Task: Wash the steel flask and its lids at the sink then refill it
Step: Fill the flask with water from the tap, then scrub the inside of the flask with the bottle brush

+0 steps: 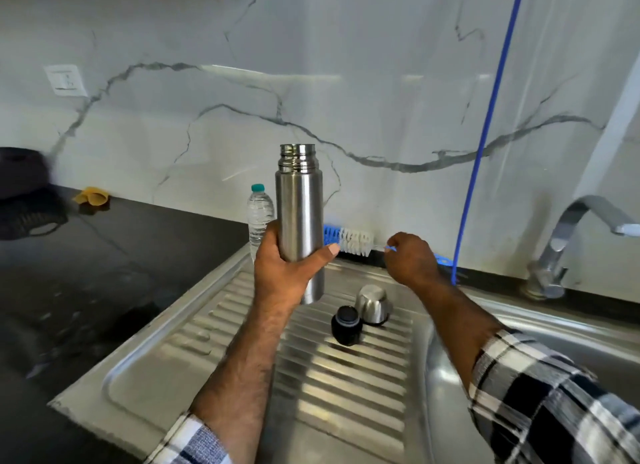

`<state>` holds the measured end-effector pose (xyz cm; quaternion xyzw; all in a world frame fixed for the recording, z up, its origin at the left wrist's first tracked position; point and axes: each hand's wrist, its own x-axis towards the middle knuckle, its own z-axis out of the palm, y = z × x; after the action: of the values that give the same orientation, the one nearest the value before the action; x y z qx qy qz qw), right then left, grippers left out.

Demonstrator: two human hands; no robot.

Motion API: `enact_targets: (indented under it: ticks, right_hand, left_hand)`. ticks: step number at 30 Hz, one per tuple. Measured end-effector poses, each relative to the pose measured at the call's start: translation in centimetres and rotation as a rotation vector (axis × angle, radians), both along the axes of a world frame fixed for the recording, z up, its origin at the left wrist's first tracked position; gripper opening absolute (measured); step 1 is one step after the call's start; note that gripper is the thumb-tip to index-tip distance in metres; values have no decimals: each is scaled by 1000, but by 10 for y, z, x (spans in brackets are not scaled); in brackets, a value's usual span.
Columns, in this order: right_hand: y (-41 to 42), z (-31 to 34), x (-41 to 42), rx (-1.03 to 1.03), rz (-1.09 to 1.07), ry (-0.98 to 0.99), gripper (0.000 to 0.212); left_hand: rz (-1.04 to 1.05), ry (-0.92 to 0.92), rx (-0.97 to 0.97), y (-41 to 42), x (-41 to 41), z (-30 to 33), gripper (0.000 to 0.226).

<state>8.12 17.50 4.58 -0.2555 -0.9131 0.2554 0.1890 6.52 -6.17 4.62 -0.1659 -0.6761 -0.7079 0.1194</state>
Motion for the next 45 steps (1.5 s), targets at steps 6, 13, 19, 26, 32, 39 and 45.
enact_targets:
  ticks: [6, 13, 19, 26, 32, 39, 45]
  right_hand:
    - [14, -17, -39, 525, -58, -278, 36]
    - [15, -18, -41, 790, -20, -380, 27]
    - [-18, 24, -20, 800, 39, -234, 24]
    - [-42, 94, 48, 214, -56, 78, 19]
    - [-9, 140, 160, 97, -47, 267, 19]
    - [52, 204, 307, 277, -174, 259, 18]
    - [86, 206, 359, 372, -193, 248, 17]
  left_hand:
    - [25, 19, 68, 0, -3, -10, 78]
    - [15, -2, 135, 1, -3, -14, 77]
    - [61, 14, 89, -2, 1, -14, 77]
    - [59, 30, 97, -8, 33, 6, 63]
    - [-127, 30, 63, 28, 82, 19, 53]
    - [-226, -21, -40, 87, 142, 4, 59]
    - [-178, 11, -149, 112, 154, -19, 56]
